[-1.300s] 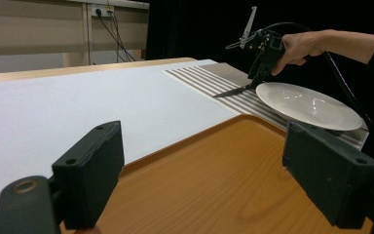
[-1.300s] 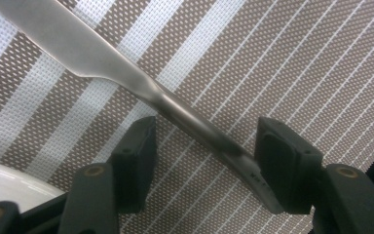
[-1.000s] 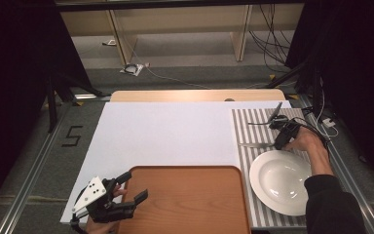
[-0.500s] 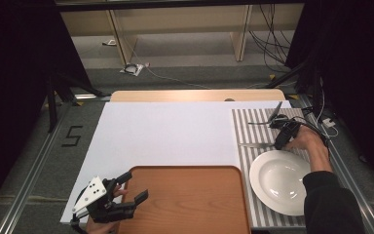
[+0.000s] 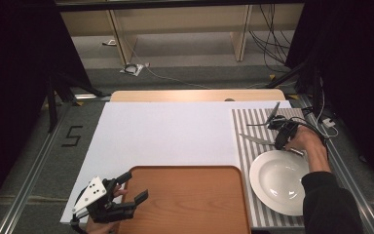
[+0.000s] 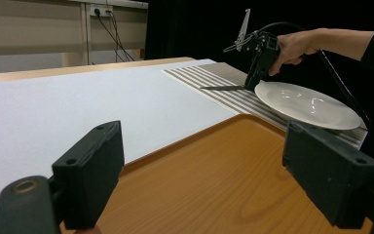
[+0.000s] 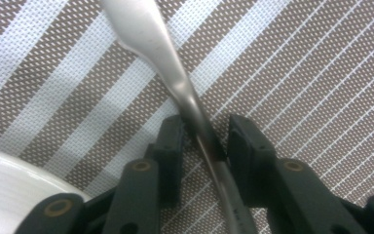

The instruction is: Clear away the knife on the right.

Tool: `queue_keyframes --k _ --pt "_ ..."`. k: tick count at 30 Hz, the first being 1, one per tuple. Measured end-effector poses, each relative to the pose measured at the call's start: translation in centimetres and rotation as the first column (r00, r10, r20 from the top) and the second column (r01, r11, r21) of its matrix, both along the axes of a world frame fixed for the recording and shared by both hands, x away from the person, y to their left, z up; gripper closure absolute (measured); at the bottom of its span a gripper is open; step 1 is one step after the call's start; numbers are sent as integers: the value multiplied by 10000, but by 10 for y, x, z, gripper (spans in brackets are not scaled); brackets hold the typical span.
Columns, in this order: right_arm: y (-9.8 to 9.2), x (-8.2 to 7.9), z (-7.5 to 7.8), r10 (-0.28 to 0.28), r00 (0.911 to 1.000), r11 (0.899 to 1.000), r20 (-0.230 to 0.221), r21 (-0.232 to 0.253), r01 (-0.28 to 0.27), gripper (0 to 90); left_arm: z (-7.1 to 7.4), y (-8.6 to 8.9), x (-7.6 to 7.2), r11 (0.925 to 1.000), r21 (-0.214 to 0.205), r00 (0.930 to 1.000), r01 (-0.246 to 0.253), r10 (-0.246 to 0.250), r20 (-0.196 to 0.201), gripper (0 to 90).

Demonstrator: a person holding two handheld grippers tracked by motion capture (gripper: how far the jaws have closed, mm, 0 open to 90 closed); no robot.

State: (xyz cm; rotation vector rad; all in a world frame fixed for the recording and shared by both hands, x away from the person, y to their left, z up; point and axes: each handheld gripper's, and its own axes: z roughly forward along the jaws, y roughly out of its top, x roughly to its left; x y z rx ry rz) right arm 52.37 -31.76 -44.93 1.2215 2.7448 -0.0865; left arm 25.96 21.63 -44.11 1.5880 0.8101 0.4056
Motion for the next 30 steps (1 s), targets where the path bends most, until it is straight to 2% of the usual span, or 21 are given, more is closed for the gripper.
queue_keyframes --k 8,13,18,20,25,27,28,30 --pt "3 -2 -1 491 9988 9988 -81 46 -490 792 0 0 0 10000 2 10000 -10 10 0 153" --pt "5 -4 0 621 9981 9981 -27 -62 -621 802 0 0 0 10000 -3 10000 -22 22 3 152" --pt "8 -7 1 903 9951 9959 409 -149 -898 805 0 0 1 10000 6 10000 -39 39 -18 152" --pt "8 -8 5 1014 9925 9948 689 24 -1018 805 0 1 1 10000 2 10000 -43 43 -15 152" --pt "9 -14 25 1234 9732 9914 1940 199 -1297 806 -1 0 1 10000 22 10000 -42 42 -21 152" --pt "9 -17 35 1148 9596 9912 2569 344 -1278 806 -1 0 1 10000 21 10000 -44 44 -19 152" --pt "9 -20 41 1153 9498 9904 2907 400 -1324 806 0 0 1 10000 32 10000 -44 44 -21 152" --pt "9 -24 49 1040 9362 9887 3358 675 -1340 806 0 0 1 10000 9 10000 -58 58 -14 153"
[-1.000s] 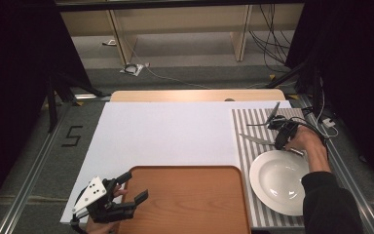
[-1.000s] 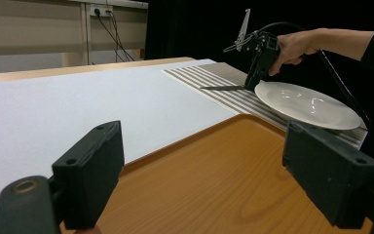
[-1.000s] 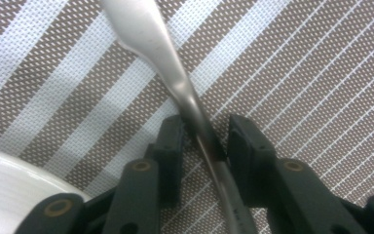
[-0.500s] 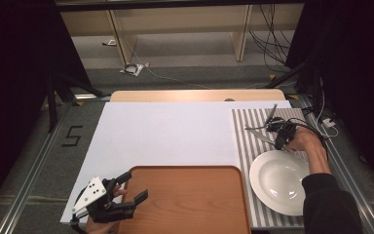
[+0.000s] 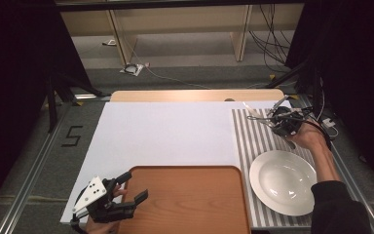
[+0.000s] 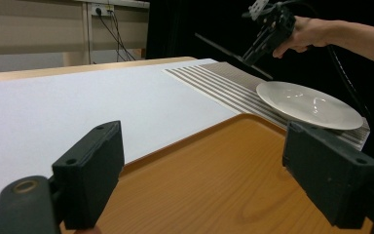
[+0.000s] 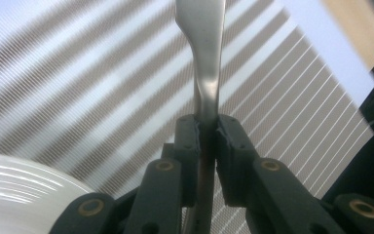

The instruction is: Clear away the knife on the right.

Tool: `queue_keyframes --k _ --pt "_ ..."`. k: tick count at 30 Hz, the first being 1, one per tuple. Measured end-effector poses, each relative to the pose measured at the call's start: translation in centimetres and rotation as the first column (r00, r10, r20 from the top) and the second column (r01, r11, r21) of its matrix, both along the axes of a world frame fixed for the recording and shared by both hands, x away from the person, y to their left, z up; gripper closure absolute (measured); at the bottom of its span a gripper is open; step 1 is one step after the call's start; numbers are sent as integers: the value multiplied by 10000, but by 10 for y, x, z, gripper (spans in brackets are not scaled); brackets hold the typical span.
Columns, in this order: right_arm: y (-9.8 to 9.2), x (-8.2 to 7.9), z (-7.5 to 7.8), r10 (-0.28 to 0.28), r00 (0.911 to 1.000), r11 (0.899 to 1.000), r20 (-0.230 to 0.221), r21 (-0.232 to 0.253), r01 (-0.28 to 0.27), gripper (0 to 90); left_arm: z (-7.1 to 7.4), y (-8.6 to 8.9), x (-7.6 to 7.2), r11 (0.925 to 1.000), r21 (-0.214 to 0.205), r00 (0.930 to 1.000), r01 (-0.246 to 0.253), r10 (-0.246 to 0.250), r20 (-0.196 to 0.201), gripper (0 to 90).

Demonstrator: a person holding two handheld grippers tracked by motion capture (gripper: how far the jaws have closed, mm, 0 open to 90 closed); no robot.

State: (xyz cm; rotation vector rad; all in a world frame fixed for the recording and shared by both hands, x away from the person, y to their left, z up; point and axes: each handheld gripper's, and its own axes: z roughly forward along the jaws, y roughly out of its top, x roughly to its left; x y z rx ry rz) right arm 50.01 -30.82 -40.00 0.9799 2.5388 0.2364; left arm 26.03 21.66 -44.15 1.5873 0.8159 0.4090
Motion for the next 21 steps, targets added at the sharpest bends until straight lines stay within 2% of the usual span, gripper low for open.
queue_keyframes --k 2,4,6,7,10,11,12,13,14,15,17,19,20,21 --pt "2 -6 10 -57 9992 9984 408 563 34 806 0 0 0 10000 -3 10000 1 -1 -16 152" --pt "3 -10 18 -330 9977 9948 592 980 271 806 0 0 0 10000 21 10000 14 -14 -2 152" --pt "3 -14 24 -458 9963 9876 725 1531 343 806 0 0 0 10000 2 10000 7 -7 -10 152" --pt "3 -17 27 -603 9959 9803 669 1922 464 806 0 0 0 10000 -4 10000 4 -4 -29 152" --pt "3 -26 34 -757 9928 9520 932 3030 442 806 0 0 0 10000 -3 10000 10 -10 -4 152" --pt "3 -30 36 -831 9914 9390 1008 3412 440 806 0 0 0 10000 -13 10000 12 -12 -6 152" --pt "3 -34 38 -852 9908 9214 1053 3868 381 806 0 0 0 10000 -2 10000 7 -7 3 152" --pt "3 -37 39 -792 9916 9084 1026 4170 294 806 0 0 0 10000 -13 10000 3 -3 -17 152" --pt "3 -42 41 -694 9919 8874 1064 4607 127 806 0 0 0 10000 -13 10000 -2 2 -33 152" --pt "5 -47 42 -683 9922 8739 1047 4860 88 806 0 0 0 10000 -4 10000 5 -5 -30 152" --pt "8 -54 44 -531 9927 8578 1084 5138 -102 806 0 -1 0 10000 -12 10000 15 -15 -19 152" --pt "13 -63 45 -360 9945 8332 984 5525 -245 806 0 -1 0 10000 4 10000 25 -25 -15 152" --pt "15 -67 46 -296 9947 8255 983 5636 -311 806 0 -1 0 10000 -14 10000 9 -9 -22 152" --pt "19 -72 45 -212 9949 8109 989 5838 -408 806 -1 -1 0 10000 -11 10000 6 -6 -31 152"
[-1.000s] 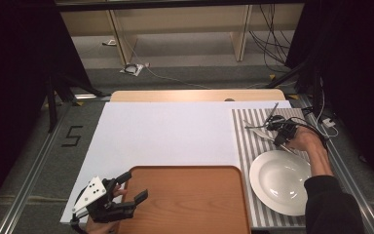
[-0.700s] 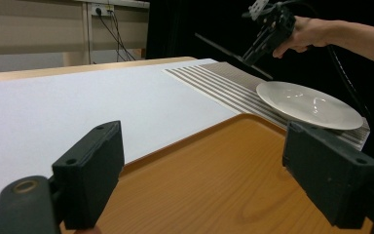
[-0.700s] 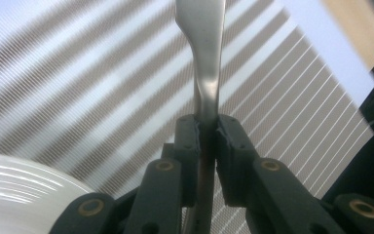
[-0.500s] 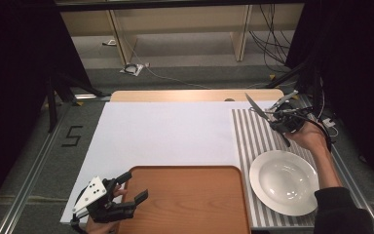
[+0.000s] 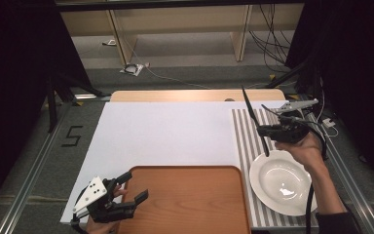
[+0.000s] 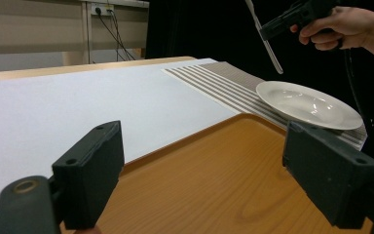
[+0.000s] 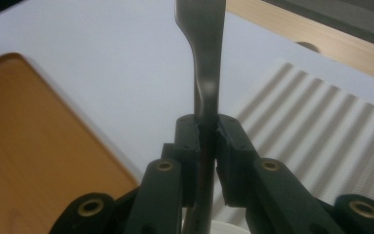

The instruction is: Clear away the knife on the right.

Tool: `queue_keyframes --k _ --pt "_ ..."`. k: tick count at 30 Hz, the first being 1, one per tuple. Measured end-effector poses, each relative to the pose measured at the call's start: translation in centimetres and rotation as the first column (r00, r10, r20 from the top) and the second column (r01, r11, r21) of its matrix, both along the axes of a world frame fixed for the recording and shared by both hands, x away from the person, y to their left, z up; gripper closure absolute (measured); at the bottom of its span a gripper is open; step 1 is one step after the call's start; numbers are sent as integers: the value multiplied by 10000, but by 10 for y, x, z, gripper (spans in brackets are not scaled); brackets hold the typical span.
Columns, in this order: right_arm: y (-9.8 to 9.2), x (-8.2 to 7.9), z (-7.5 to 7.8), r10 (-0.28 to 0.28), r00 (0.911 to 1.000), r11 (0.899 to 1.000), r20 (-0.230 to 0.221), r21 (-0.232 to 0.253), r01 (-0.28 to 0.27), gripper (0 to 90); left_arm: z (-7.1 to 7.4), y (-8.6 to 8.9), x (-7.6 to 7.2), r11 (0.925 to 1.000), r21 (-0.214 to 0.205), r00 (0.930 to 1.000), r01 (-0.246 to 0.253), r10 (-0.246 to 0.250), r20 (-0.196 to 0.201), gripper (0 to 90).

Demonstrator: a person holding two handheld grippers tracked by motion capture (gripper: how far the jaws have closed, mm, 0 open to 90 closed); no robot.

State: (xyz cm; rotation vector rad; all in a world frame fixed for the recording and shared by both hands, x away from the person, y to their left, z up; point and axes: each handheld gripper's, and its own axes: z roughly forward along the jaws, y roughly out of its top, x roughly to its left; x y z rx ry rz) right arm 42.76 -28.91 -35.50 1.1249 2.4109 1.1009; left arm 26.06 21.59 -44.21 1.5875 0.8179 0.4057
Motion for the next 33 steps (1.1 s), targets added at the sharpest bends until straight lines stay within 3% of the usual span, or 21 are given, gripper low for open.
queue_keyframes --k 2,5,14,23,33 --pt "8 -7 -3 360 9993 9992 -65 203 -358 806 0 0 0 10000 15 10000 19 -19 18 152" --pt "21 -14 -4 699 9975 9975 -141 -39 -700 807 1 0 -1 10000 3 9999 33 -33 96 152" --pt "48 -35 -3 1376 9902 9904 -240 135 -1373 806 2 1 -2 10000 -4 9999 5 -5 123 152" --pt "73 -67 0 2271 9730 9739 -421 101 -2269 806 3 1 -3 10000 -25 9999 9 -9 152 152" --pt "96 -91 -12 3027 9496 9527 -813 -30 -3039 806 3 1 -3 10000 -2 9998 22 -22 173 152"
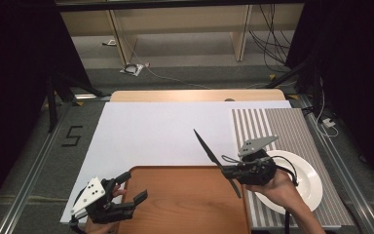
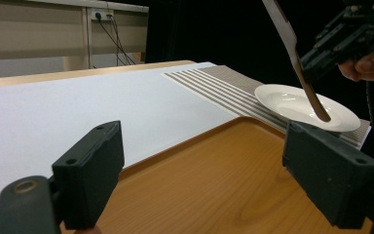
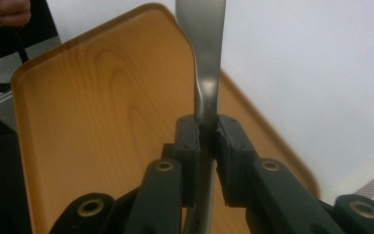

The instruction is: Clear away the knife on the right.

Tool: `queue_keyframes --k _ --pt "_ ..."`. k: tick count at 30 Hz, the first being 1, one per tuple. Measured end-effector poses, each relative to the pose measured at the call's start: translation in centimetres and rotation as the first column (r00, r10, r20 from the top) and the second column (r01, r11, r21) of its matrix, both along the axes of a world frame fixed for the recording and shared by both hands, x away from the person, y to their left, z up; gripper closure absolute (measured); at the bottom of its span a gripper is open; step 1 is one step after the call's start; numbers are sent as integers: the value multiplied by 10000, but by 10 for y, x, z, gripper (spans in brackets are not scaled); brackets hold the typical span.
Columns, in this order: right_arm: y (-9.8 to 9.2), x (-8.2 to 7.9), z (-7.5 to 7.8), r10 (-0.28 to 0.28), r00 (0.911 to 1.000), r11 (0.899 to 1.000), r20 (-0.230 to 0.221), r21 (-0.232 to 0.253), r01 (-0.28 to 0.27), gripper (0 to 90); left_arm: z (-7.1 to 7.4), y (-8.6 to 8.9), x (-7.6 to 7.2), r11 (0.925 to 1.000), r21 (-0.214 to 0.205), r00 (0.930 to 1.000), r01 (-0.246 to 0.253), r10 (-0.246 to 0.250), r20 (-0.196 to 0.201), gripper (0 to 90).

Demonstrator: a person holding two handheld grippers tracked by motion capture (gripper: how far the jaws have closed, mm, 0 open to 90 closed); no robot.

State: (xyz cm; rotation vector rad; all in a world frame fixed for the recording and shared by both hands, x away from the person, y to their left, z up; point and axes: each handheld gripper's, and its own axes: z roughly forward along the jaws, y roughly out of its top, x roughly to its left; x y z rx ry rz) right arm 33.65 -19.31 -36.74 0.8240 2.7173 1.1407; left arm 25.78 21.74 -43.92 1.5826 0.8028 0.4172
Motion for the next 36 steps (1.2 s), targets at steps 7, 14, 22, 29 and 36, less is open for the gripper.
queue_keyframes --k 7,14,22,29,36 --pt "10 -9 -14 279 9985 9993 -479 -238 -290 806 0 0 0 10000 1 10000 0 0 8 152" --pt "15 -14 -22 403 9970 9982 -658 -423 -432 806 0 0 0 10000 -29 10000 -5 6 17 152" --pt "20 -21 -31 621 9933 9950 -971 -717 -692 806 0 0 0 10000 -21 10000 -1 1 21 152" --pt "26 -27 -40 747 9886 9897 -1305 -1116 -896 806 0 0 0 10000 -28 10000 2 -2 25 152" --pt "35 -35 -48 893 9821 9805 -1658 -1588 -1160 806 0 0 0 10000 -31 10000 -2 2 26 152"
